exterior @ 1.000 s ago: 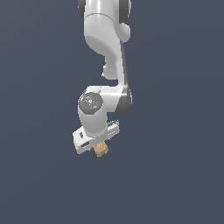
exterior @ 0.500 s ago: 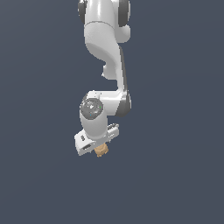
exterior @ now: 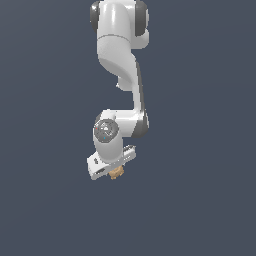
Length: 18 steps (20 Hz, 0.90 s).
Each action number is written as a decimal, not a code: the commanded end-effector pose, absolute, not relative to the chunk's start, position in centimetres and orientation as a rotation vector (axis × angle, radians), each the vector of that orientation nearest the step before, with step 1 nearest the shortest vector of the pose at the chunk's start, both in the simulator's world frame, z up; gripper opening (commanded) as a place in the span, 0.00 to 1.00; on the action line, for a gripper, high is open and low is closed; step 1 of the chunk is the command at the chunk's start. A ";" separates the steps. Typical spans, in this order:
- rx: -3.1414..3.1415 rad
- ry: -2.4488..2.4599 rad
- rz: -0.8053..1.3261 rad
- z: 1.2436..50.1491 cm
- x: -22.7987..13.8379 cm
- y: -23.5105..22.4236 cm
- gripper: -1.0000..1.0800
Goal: Pick up the object and move it to a goal position.
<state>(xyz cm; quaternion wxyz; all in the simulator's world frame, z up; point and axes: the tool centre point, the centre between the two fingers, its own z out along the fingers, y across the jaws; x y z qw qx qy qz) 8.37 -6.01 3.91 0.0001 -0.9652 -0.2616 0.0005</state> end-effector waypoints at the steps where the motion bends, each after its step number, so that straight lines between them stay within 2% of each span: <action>1: -3.032 -0.822 0.000 3.9 8.4 -6.0 0.00; 18: -3.032 -0.822 0.000 4.6 7.7 -5.9 0.00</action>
